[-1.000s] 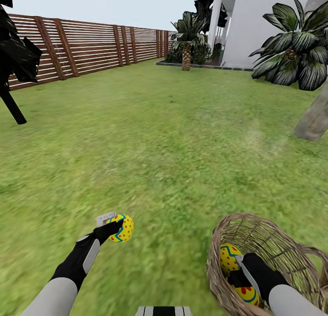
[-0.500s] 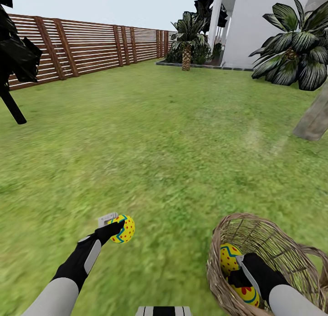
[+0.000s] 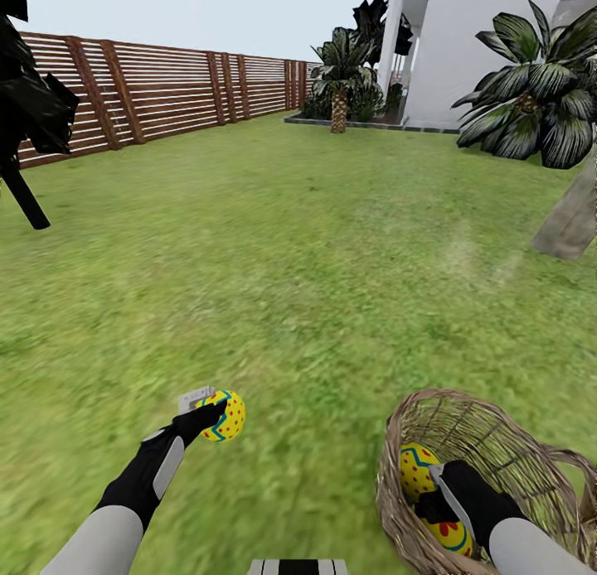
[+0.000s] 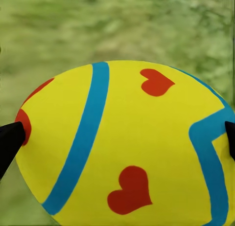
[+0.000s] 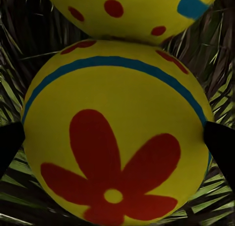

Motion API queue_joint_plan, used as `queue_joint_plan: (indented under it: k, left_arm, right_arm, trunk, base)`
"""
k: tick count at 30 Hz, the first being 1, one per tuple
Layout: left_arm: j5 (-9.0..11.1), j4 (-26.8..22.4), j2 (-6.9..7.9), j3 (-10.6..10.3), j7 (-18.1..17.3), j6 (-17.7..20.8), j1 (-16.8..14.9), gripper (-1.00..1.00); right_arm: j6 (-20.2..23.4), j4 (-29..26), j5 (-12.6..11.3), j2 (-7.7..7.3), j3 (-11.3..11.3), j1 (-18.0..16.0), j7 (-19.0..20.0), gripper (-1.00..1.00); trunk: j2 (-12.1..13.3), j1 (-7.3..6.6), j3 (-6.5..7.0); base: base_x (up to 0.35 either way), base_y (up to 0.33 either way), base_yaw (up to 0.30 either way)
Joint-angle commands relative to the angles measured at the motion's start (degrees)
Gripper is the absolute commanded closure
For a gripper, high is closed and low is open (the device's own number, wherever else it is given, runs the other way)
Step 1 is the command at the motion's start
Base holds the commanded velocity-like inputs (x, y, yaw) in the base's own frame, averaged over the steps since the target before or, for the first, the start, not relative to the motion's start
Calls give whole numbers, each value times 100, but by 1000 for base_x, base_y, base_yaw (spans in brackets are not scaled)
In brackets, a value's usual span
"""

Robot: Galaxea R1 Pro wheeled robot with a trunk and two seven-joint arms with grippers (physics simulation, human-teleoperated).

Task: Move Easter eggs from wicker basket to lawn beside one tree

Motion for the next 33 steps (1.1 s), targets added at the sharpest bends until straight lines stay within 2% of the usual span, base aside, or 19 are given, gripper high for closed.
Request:
queue_joint_plan:
  k: [1,9,11,14,16,18,20,33]
  left_arm:
    - [51,-6,-7,33,-35,14,-1,100]
    - [55,-3,-37,24,-19,60,-2,100]
    - [46,2,-154,20,-19,73,-2,100]
    - [8,211,-228,-9,-26,120,-3,100]
    - [10,236,-233,-6,-27,149,-4,100]
    - [6,240,-215,-11,-41,387,-3,100]
    - [23,236,-210,-1,-37,453,-2,100]
    - [22,241,-229,3,-27,466,-2,100]
  right_arm:
    - [29,-11,50,-9,28,0,51,100]
    - [31,-11,50,-9,28,1,49,100]
    - [29,-11,50,-11,28,-1,51,100]
    - [30,-11,50,-11,28,-1,52,100]
    - [33,-11,50,-10,32,-1,52,100]
    - [33,-11,50,-6,36,-1,49,100]
    - [36,-11,50,-3,42,-1,48,100]
    - [12,-12,50,-12,32,-1,54,100]
  trunk:
    - [0,-3,18]
    - [11,-24,195]
    - [13,-29,240]
    - [17,-37,306]
    - [20,-42,350]
    - [23,-47,395]
    - [25,-52,439]
    - [43,-86,727]
  base:
    - [0,0,0]
    - [0,0,0]
    - [0,0,0]
    - [0,0,0]
    - [0,0,0]
    - [0,0,0]
    - [0,0,0]
    - [0,0,0]
